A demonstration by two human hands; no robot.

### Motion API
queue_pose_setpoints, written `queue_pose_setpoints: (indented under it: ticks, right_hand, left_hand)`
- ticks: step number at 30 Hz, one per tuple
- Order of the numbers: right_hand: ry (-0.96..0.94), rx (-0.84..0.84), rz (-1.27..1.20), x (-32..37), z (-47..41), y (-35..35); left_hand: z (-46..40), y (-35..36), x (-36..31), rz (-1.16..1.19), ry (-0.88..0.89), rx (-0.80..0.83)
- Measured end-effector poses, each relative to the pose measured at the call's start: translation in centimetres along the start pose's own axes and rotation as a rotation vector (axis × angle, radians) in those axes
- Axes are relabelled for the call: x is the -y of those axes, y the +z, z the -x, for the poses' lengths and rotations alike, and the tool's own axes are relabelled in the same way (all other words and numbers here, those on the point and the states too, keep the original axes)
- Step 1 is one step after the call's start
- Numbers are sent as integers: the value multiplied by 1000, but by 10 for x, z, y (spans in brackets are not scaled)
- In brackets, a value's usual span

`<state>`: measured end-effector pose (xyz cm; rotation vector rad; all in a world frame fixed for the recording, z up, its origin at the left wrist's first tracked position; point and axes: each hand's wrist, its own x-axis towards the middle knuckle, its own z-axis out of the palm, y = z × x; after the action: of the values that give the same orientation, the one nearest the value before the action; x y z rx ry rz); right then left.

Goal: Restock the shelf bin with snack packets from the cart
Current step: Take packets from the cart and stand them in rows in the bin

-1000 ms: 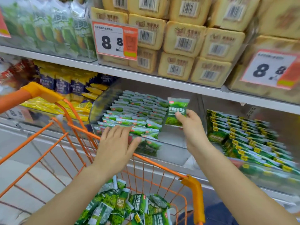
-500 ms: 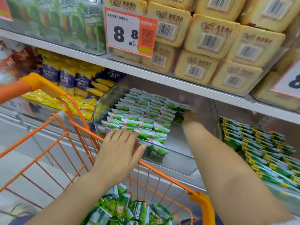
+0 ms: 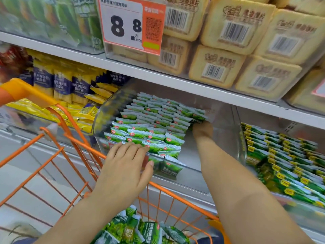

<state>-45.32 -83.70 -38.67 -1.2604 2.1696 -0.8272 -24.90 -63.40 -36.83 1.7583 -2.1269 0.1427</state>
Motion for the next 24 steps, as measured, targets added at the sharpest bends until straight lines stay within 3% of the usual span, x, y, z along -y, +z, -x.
queue_pose_setpoints:
  ticks: [15,21,24]
  right_hand:
    - [-79,-63,-127,-6,-8,9]
    - [6,-22,-90,9,6,10]
    - [165,-69,-320,16,10,1]
  left_hand:
    - [0,-1,0,26,14,-1]
    - [0,0,2,35,37,-15]
    - [-1,1,3,56,33,-24]
